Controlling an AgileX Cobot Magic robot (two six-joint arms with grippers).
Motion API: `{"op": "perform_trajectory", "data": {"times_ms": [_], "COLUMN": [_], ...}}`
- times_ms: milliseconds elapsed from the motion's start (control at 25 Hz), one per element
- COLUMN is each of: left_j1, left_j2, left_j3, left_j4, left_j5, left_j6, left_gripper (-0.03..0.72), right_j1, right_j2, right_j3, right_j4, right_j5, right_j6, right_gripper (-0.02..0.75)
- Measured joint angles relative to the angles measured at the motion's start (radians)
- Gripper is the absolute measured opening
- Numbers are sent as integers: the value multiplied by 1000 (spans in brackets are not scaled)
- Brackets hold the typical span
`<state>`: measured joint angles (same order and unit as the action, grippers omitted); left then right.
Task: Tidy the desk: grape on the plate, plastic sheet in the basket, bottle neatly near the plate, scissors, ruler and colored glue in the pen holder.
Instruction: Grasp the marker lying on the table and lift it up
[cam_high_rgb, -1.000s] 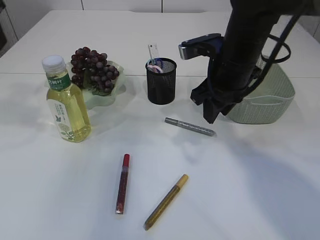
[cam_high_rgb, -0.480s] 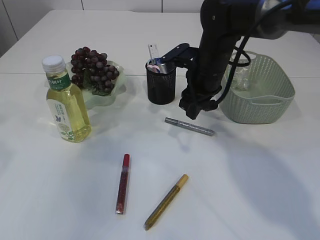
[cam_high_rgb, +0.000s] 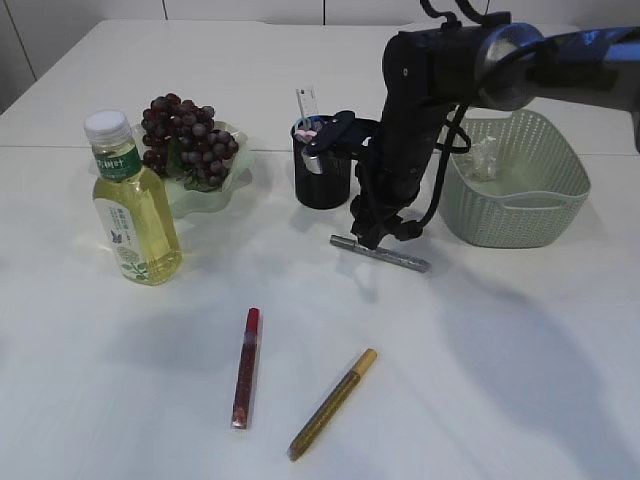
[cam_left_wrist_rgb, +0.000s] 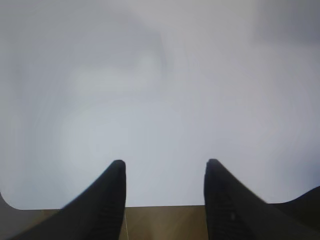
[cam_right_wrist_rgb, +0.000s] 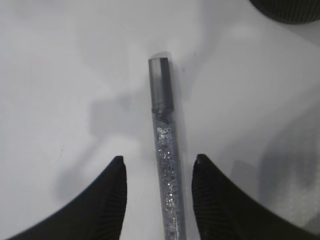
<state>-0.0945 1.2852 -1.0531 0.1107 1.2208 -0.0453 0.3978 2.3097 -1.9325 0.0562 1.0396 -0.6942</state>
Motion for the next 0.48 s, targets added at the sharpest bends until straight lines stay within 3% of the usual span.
{"op": "perform_trajectory", "data": {"times_ms": [480], "left_j1": [29], "left_j2": [-88], "left_j3": [78], "left_j4": [15], "left_j5": [-82], "left_j6": [-24], "left_gripper": [374], "right_j1": [0], "right_j2": [70], "right_j3": [-26], "right_j4": [7], "right_j5": [0], "right_j6": [-4], "right_gripper": [349]}}
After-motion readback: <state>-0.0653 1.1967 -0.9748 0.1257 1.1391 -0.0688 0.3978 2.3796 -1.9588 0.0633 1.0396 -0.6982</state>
